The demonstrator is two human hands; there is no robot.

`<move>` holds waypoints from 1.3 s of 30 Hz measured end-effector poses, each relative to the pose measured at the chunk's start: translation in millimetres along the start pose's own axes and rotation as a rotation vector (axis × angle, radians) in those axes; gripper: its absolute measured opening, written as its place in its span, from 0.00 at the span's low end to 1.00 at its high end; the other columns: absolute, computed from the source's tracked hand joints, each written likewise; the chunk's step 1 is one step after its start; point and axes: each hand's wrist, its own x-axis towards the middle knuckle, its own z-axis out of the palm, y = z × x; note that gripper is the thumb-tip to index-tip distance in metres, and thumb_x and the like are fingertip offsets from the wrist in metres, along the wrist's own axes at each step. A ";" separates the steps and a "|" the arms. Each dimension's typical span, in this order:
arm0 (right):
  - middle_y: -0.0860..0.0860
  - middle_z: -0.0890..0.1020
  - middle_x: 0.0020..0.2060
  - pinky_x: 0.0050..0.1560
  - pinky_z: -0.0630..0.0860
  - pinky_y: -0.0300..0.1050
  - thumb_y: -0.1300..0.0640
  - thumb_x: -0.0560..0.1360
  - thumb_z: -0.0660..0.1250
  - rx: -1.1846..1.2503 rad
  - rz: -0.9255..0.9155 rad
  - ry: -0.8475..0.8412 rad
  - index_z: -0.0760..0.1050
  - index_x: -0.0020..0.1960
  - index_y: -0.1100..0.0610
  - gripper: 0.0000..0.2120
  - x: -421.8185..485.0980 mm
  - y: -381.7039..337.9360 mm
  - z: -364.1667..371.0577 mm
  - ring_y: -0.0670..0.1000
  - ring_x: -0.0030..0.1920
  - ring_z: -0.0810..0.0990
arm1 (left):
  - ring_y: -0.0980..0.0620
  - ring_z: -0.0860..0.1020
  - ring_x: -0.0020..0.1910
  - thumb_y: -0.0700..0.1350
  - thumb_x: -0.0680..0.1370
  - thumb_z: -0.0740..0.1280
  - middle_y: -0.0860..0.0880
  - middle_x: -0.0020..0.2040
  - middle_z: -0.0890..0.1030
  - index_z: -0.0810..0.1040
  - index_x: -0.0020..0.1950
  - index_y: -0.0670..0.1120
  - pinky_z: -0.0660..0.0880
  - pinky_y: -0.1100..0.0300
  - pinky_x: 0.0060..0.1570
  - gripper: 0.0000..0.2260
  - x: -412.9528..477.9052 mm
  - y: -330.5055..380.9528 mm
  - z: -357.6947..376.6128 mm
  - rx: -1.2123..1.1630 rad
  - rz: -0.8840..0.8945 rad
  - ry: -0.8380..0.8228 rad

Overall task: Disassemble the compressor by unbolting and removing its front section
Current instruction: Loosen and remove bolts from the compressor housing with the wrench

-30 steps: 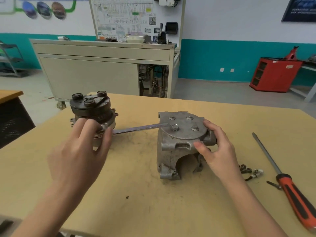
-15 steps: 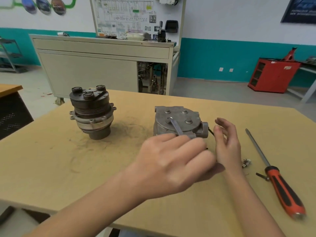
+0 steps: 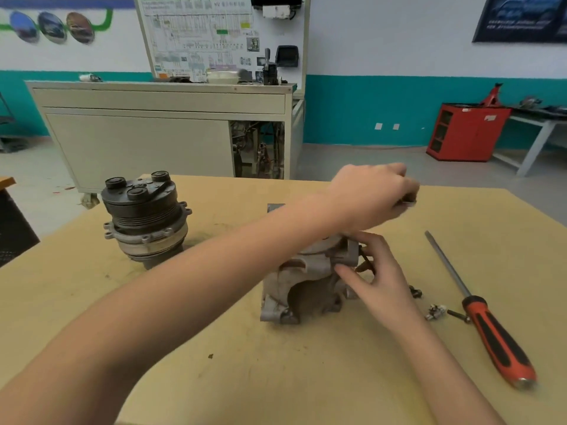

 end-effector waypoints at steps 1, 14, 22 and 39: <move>0.42 0.71 0.56 0.57 0.66 0.28 0.59 0.72 0.72 -0.026 0.003 0.009 0.69 0.59 0.39 0.23 -2.0 -0.2 -1.1 0.38 0.58 0.70 | 0.49 0.76 0.53 0.51 0.82 0.58 0.49 0.59 0.74 0.74 0.64 0.50 0.61 0.59 0.32 0.12 6.9 -9.1 5.9 0.002 -0.042 -0.027; 0.48 0.70 0.58 0.61 0.61 0.24 0.61 0.70 0.73 -0.097 -0.053 0.061 0.68 0.61 0.36 0.28 -20.1 1.2 -8.6 0.34 0.61 0.67 | 0.44 0.73 0.38 0.55 0.81 0.60 0.44 0.44 0.78 0.73 0.51 0.44 0.69 0.56 0.36 0.14 -86.1 -147.4 37.3 0.002 -0.815 0.028; 0.42 0.71 0.60 0.60 0.62 0.24 0.63 0.71 0.71 -0.085 -0.045 0.044 0.68 0.62 0.37 0.28 -13.7 7.2 -16.5 0.34 0.61 0.68 | 0.39 0.73 0.41 0.53 0.80 0.61 0.40 0.43 0.74 0.71 0.40 0.41 0.70 0.48 0.34 0.17 -210.4 -102.5 23.4 0.029 -0.852 0.648; 0.43 0.75 0.57 0.53 0.73 0.36 0.57 0.71 0.67 0.063 0.083 0.169 0.73 0.61 0.44 0.20 -16.8 19.0 -29.8 0.44 0.55 0.76 | 0.51 0.74 0.35 0.55 0.77 0.63 0.51 0.36 0.79 0.76 0.37 0.47 0.66 0.60 0.28 0.15 -121.9 66.7 -47.5 -0.255 0.112 0.325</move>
